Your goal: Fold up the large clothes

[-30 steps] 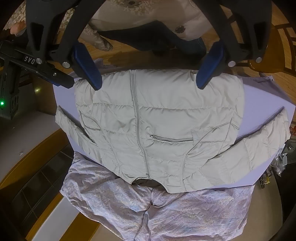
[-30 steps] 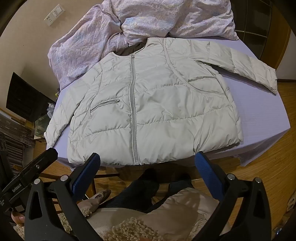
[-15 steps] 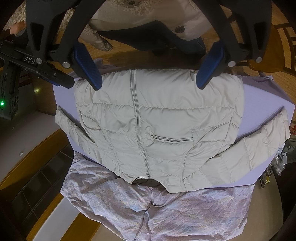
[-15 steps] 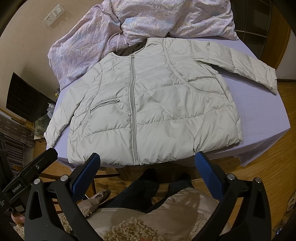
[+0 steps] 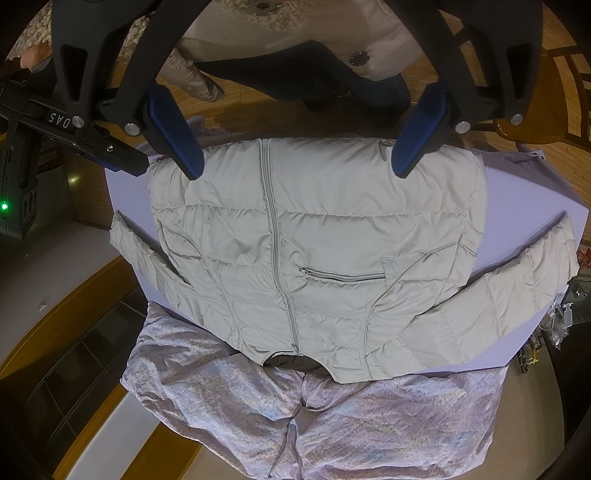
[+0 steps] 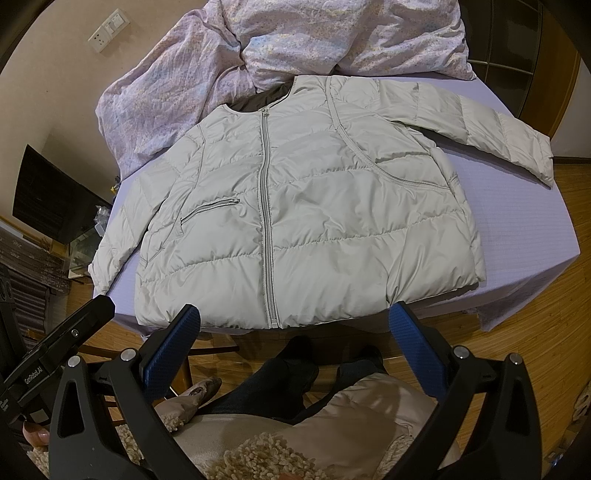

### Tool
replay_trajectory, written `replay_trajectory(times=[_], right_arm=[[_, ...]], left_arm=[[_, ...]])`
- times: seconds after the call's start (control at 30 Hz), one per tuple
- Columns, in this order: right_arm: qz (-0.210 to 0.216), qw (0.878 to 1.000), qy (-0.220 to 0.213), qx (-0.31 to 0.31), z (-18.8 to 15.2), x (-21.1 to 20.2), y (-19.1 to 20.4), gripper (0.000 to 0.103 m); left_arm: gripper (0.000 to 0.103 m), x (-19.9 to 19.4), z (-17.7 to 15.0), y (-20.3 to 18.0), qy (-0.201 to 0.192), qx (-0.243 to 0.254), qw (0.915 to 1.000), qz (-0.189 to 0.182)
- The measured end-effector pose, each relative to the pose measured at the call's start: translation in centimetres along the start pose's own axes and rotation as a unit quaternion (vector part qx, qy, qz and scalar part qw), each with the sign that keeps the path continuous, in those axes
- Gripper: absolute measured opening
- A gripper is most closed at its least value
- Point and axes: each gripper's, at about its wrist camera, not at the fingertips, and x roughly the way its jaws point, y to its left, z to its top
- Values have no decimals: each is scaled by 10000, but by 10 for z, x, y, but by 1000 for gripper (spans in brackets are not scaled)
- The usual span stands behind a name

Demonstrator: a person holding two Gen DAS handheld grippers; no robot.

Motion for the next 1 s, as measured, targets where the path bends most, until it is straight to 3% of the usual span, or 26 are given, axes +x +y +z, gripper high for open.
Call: replay_trajectory(times=[1.0], right_arm=[[3,10000,-3,2,1,1,0,102]], left_arm=[[101,0,-1,-1,-15,15,10000,6]])
